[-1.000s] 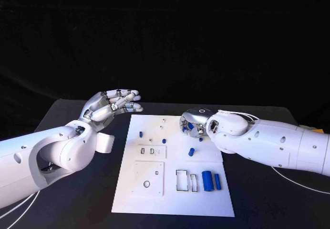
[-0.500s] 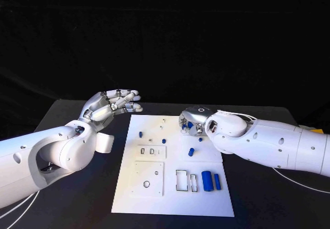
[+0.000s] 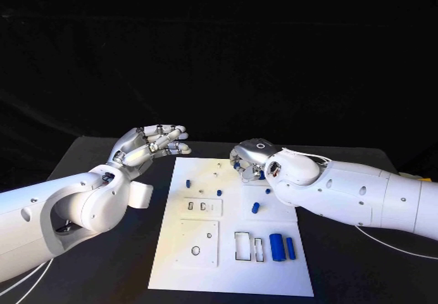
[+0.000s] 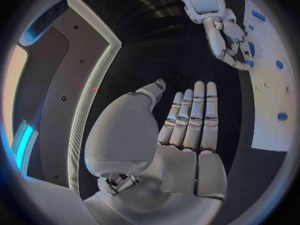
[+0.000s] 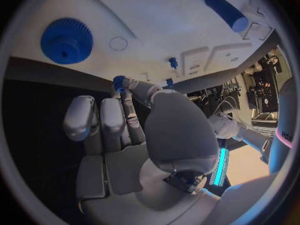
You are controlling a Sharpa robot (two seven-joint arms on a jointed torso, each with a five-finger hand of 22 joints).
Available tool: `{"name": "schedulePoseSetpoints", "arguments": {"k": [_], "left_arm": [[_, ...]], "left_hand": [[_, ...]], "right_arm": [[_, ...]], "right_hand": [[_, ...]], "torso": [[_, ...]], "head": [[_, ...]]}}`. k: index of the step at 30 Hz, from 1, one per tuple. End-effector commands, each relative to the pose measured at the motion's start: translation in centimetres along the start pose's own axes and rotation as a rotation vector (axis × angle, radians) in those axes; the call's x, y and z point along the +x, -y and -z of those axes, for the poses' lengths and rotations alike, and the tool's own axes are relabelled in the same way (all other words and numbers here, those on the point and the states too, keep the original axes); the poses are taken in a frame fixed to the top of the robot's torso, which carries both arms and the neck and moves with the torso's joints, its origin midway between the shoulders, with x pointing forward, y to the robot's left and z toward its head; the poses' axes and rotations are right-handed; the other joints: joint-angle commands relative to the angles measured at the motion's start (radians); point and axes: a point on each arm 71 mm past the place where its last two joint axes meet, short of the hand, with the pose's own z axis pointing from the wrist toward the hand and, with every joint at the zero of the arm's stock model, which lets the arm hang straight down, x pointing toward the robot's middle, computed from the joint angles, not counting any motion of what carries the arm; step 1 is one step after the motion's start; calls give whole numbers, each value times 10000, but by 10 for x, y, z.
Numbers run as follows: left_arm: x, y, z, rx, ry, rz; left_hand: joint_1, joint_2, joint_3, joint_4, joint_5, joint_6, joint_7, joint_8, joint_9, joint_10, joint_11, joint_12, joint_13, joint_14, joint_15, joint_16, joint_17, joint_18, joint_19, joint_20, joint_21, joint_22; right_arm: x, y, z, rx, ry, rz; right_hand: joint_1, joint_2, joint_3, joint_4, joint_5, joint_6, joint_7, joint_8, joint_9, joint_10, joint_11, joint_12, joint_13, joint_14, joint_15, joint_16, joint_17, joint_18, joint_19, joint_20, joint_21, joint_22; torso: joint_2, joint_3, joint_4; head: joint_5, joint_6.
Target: Assemble the parts on the task board
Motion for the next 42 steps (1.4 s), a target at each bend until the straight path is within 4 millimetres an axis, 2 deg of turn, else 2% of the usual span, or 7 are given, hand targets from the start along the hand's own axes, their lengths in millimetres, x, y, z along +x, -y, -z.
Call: {"name": "schedulePoseSetpoints", "arguments": {"k": [1,8,17,29,42], "left_arm": [[3,2,-1,80,-177,133],[4,4,-2,131,-210,128],[6,7,-4,185,-268,128],[5,8,-5,209,-266,105],[2,8,-5,186,-211,71]], "left_hand": [[-36,59,-7,69,34,-88,485,-56,12,-39,-7,-49,11,-98,1,-12,8,113,-71,28,-53,-8],[-36,59,-7,69,34,-88,485,-56,12,-39,-7,-49,11,-98,1,-12,8,113,-71,28,-53,-8],[-36,59,-7,69,34,-88,485,-56,12,-39,-7,-49,11,-98,1,-12,8,113,-71,28,-53,-8],[-35,71,-14,77,34,-93,486,-61,16,-44,-6,-52,12,-106,3,-4,19,115,-71,32,-56,-14],[-32,76,-17,79,34,-93,485,-61,18,-44,-6,-53,13,-110,3,0,25,116,-70,33,-57,-16]], "right_arm": [[-3,0,-4,61,347,137],[-3,-6,-13,-25,456,94],[-2,-19,-20,-248,510,-37],[-6,-23,-23,-242,884,-143],[-9,-24,-22,-235,977,-161]], "right_hand": [[59,-34,30,-15,73,-20,47,18,13,135,-77,72,10,20,-45,52,17,-140,57,-11,44,13],[48,-37,47,-15,83,-39,53,11,22,107,-69,62,-2,23,-39,67,26,-140,54,-8,46,13],[44,-37,70,-19,94,-64,61,3,31,80,-61,54,-15,26,-33,85,40,-142,57,-3,57,28],[51,-28,112,-33,120,-97,73,-9,45,63,-53,55,-28,31,-26,111,57,-141,54,3,63,34],[52,-23,126,-37,132,-101,79,-9,53,68,-51,62,-31,34,-24,123,65,-145,65,5,81,62]], "torso": [[23,-8,6],[102,-42,50],[228,-83,164],[332,-94,240],[353,-95,248]], "head": [[51,49],[36,101],[-15,136],[23,114],[22,94]]}}
